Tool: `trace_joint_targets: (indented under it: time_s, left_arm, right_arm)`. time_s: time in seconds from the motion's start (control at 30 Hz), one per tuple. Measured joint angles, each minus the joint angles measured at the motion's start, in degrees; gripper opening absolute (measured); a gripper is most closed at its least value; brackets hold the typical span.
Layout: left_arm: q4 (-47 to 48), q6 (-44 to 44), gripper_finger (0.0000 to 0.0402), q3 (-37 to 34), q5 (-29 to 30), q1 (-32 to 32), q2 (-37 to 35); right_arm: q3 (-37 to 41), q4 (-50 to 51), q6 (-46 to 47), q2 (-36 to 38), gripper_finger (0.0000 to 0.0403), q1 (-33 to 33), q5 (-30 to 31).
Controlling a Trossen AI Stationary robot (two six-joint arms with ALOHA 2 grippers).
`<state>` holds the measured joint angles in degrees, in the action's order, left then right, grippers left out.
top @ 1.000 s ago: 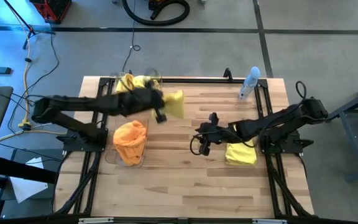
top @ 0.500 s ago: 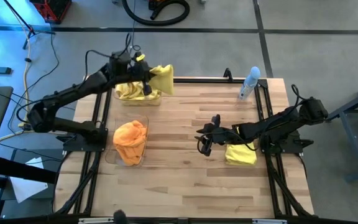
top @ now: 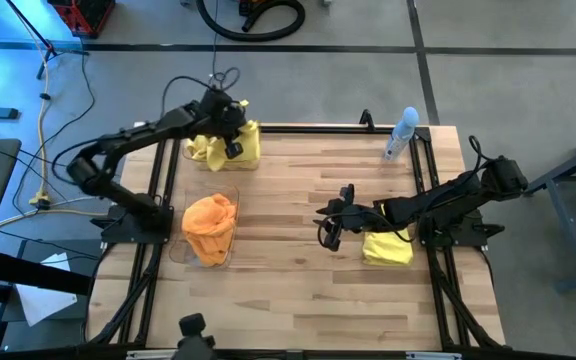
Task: Sort microfiber towel by color & place in baskets
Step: Put the yellow microfiber towel into the top transparent bin
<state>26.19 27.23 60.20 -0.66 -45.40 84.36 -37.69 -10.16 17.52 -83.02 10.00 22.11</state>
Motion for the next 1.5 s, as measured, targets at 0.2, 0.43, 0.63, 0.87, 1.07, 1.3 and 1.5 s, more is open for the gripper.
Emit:
trace_joint_targets:
  time_s: [0.2,0.43,0.63,0.87,1.07,1.3,1.5]
  left_arm:
    - [2.9,0.0,0.0,0.0,4.4,0.0,7.1]
    - [3.7,-4.4,0.0024,0.0,8.1,0.0,11.4]
    - [4.2,-7.9,0.0083,0.0,8.9,0.0,10.3]
    - [5.6,-8.6,0.0157,0.0,9.0,0.6,5.3]
    - [8.2,-10.2,0.0181,0.0,9.0,1.7,-1.3]
    - [9.8,-12.4,0.0182,0.0,9.0,2.0,-7.5]
    - [9.4,-15.1,0.017,-2.0,8.9,0.3,-5.6]
  right_arm:
    - [0.0,0.1,0.0,0.0,0.0134,0.0,0.0]
    - [0.0,1.4,0.0,0.0,0.0134,0.0,0.0]
    - [0.0,1.5,0.0,0.0,0.0134,0.0,0.0]
    - [0.0,1.6,0.0,0.0,0.0134,0.0,0.0]
    - [0.0,1.9,0.0,0.0,0.0134,0.0,0.0]
    - [0.0,2.0,0.0,0.0,0.0134,0.0,0.0]
    - [0.0,2.0,0.0,0.0,0.0134,0.0,0.0]
